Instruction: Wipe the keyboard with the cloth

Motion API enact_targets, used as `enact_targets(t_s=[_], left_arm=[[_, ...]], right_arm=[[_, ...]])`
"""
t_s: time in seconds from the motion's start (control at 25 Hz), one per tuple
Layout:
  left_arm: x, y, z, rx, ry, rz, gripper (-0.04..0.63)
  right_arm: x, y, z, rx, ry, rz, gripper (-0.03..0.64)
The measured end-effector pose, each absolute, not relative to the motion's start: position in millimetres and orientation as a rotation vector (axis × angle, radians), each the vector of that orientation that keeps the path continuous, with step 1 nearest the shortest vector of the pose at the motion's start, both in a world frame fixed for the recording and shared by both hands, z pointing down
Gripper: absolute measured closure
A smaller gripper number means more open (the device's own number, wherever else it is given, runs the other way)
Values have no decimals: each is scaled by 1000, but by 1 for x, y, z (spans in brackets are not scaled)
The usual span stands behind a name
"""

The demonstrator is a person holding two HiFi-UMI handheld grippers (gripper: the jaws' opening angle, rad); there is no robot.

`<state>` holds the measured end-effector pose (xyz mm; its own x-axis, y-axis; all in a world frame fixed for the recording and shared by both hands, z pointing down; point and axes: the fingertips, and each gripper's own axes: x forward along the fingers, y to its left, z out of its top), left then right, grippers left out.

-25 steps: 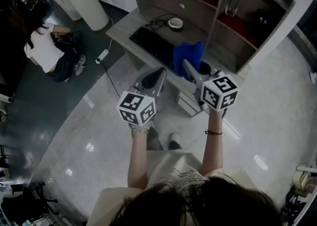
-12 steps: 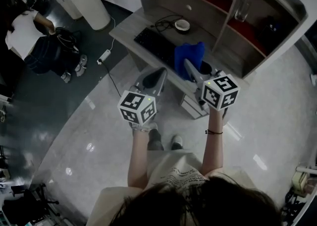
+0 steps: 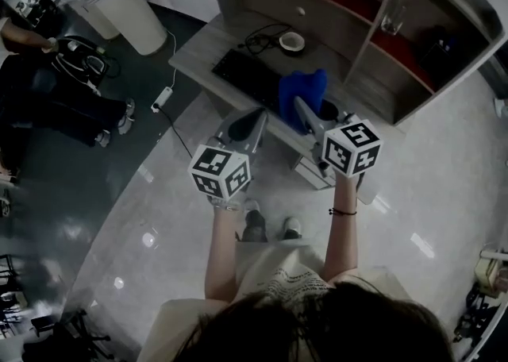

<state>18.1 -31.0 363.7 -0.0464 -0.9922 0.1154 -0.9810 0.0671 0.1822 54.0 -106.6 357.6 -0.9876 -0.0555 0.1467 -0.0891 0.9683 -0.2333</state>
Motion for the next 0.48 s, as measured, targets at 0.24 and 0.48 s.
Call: enact_targets(t_s=[0.24,0.48], left_arm=[[-2,-46,371,2059,-2054,-70,592],[-13,-60,381,2122,-1959,-62,592]], right_arm=[[39,-117,365,196,-2957,381,557],[31,-126,371,297,-2944,394,558]])
